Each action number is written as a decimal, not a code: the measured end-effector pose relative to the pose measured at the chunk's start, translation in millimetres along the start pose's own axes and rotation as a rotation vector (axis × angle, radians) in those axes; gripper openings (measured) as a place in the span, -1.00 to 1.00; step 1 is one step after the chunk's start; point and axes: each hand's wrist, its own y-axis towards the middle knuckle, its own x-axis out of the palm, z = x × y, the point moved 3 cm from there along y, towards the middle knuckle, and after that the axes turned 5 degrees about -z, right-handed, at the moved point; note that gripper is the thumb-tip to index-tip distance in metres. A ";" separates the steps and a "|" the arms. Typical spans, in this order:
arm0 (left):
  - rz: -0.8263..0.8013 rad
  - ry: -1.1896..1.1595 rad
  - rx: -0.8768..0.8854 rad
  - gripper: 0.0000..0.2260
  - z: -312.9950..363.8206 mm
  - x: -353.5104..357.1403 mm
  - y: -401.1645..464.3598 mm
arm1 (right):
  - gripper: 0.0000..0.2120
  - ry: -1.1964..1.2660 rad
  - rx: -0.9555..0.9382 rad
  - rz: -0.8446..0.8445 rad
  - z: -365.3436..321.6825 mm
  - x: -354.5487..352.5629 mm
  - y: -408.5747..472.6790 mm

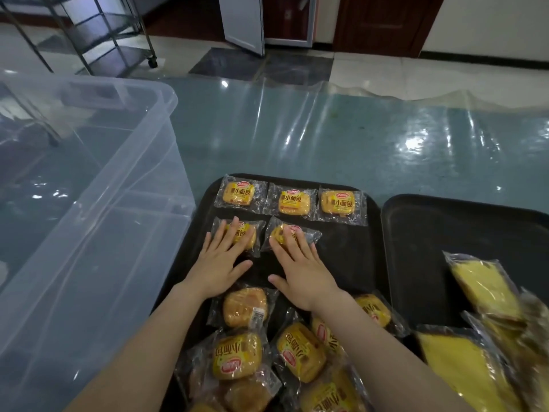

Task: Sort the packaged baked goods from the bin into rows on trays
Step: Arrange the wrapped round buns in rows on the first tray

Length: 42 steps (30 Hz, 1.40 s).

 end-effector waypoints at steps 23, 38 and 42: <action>-0.010 -0.034 -0.181 -0.29 20.1 -4.2 3.4 | -0.35 0.035 -0.068 0.022 3.1 -3.7 16.5; 0.000 -0.421 -0.217 -0.40 25.5 4.8 -109.8 | -0.41 0.180 0.082 0.007 -44.0 7.8 -38.5; -0.004 -0.511 -0.293 -0.32 30.4 4.7 -135.6 | -0.63 0.329 0.138 0.160 -60.4 3.4 -43.5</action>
